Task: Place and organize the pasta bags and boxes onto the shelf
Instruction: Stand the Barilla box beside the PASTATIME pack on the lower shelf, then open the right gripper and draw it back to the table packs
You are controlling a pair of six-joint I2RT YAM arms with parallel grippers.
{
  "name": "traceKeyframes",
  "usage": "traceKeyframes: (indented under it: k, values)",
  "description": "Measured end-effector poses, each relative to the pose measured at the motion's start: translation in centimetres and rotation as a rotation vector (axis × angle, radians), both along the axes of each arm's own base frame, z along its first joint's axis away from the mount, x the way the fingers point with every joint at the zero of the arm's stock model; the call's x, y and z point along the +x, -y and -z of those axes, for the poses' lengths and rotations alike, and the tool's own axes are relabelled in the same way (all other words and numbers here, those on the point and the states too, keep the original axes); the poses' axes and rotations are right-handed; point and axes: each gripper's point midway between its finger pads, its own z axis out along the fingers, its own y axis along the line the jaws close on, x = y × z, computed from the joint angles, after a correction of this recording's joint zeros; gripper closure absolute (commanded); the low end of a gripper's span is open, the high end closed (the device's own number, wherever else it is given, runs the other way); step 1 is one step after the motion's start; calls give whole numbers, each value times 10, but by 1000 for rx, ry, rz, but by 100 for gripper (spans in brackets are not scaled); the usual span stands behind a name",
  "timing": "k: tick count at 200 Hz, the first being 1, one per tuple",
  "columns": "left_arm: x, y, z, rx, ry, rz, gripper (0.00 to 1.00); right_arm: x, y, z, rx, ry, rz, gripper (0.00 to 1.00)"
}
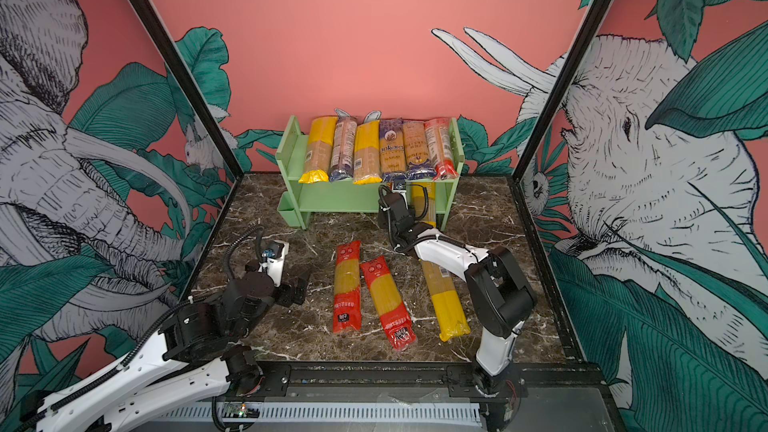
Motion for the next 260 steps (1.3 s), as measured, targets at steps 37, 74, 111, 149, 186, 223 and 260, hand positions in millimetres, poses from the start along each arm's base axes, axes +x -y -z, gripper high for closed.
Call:
traceKeyframes:
  k: [37,74,111,149,186,223,260]
  values:
    - [-2,-6,-3,-11,11,-8,1,-1,-8,0,25,-17,-31,1]
    - [-3,-8,-5,-25,15,-13,1,-3,-12,1,43,-25,-47,1]
    - [-3,-8,-5,-32,12,-16,0,-8,-13,-5,65,-25,-70,1]
    - [-4,-8,-5,-41,8,-20,1,-16,-11,-27,103,1,-97,1]
    - [-4,-9,-9,-53,6,-21,1,-24,-11,-52,149,39,-119,1]
    - [-5,-8,-10,-63,4,-23,1,-46,-10,-54,164,21,-152,1]
    - [-3,-2,-3,-40,-20,-14,0,-102,-16,-30,104,-58,-244,1]
